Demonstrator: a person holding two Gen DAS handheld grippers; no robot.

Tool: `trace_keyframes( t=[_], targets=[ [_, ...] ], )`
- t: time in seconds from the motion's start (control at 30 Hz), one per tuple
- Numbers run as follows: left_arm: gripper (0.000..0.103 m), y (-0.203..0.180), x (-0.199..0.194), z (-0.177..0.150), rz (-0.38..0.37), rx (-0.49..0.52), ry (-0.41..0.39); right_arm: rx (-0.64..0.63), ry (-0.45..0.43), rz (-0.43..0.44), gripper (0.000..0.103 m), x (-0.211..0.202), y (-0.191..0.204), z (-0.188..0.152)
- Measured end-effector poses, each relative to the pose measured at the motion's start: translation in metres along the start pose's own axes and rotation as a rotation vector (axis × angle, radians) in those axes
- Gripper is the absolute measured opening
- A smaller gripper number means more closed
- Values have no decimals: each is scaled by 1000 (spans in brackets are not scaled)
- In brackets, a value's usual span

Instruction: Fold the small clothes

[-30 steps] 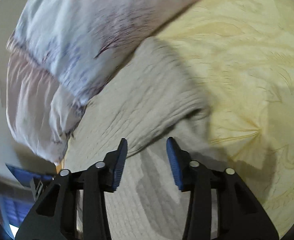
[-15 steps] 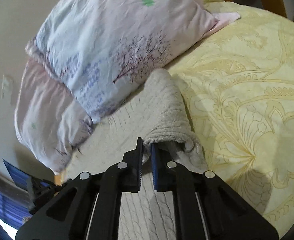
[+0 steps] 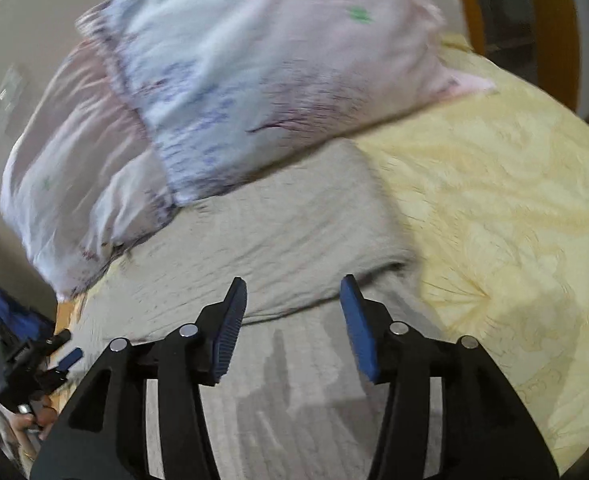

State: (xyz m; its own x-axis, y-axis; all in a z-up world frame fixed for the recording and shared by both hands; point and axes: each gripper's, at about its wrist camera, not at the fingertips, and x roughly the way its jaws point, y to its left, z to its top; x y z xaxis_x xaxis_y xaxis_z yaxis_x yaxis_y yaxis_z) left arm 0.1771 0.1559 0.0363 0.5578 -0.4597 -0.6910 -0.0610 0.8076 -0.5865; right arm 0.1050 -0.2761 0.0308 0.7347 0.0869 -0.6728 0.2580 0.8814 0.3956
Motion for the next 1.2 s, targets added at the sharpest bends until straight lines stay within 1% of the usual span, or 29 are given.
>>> trace_keyframes(
  t=[0.03, 0.1, 0.17, 0.2, 0.27, 0.37, 0.4, 0.47, 0.53, 0.63, 0.8, 0.87, 0.93, 1.03, 1.2],
  targets=[
    [67, 10, -12, 0, 13, -13, -16, -24, 10, 13, 62, 4, 6, -1],
    [67, 38, -42, 0, 51, -62, -56, -86, 44, 30, 63, 18, 24, -3],
    [67, 68, -68, 2, 99, -122, -100, -121, 70, 45, 63, 28, 34, -7],
    [67, 82, -81, 3, 128, -160, -125, -116, 81, 61, 64, 32, 37, -8],
    [66, 118, -105, 4, 167, -255, -168, -96, 97, 105, 69, 36, 38, -10],
    [66, 164, -130, 5, 197, -381, -214, -113, 115, 115, 70, 39, 42, -16],
    [64, 175, -134, 5, 204, -415, -224, -118, 118, 114, 70, 39, 44, -17],
    [60, 198, -140, 5, 191, -492, -241, -118, 124, 120, 70, 37, 43, -18],
    [56, 211, -141, 4, 174, -552, -252, -113, 121, 121, 71, 35, 41, -18],
    [53, 227, -144, 4, 147, -615, -289, -100, 115, 118, 72, 32, 36, -16],
    [52, 243, -150, 7, 134, -694, -352, -94, 125, 118, 72, 33, 34, -17],
    [48, 252, -154, 8, 131, -720, -380, -91, 131, 123, 72, 34, 34, -18],
    [42, 261, -158, 9, 124, -752, -404, -90, 137, 128, 72, 35, 34, -19],
    [39, 275, -163, 9, 101, -811, -443, -93, 140, 136, 72, 35, 34, -19],
    [33, 286, -168, 11, 94, -835, -467, -93, 135, 136, 72, 34, 34, -17]
  ],
)
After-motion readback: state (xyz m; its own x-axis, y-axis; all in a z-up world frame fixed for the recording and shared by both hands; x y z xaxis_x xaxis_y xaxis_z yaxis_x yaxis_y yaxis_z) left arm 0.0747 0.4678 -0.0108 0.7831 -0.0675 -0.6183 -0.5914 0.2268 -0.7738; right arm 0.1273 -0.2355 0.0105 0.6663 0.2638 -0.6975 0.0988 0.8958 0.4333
